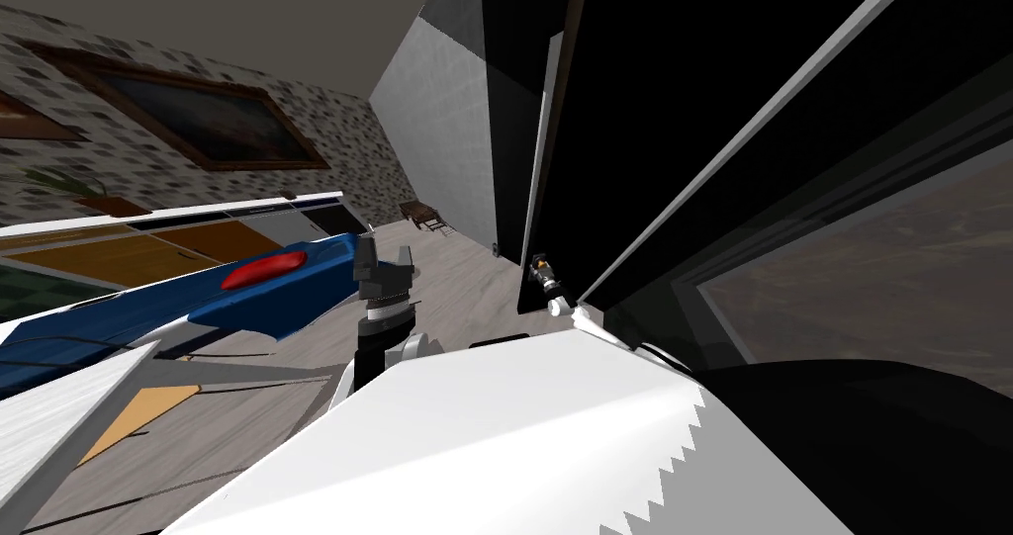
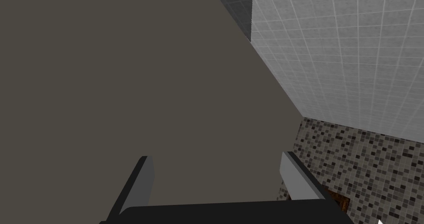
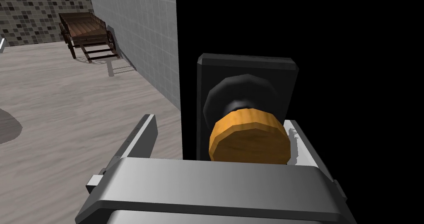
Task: Pull the door open
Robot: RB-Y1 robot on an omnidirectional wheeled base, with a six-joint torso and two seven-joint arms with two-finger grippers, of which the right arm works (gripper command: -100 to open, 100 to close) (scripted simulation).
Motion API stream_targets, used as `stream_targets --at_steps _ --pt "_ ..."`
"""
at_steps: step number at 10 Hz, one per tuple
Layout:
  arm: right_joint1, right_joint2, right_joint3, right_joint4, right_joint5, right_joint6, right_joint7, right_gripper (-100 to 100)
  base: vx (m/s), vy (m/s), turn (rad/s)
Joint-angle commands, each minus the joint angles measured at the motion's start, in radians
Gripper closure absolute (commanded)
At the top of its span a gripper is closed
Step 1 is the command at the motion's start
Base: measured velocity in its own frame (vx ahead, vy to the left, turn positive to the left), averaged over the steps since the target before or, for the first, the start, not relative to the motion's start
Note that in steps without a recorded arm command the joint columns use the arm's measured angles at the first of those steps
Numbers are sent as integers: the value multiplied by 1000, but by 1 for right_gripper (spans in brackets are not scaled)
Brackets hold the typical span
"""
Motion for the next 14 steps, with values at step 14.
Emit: stream_targets --at_steps 14 --pt "134 -210 197 -179 56 -126 -138 100 -1 -4 -69"
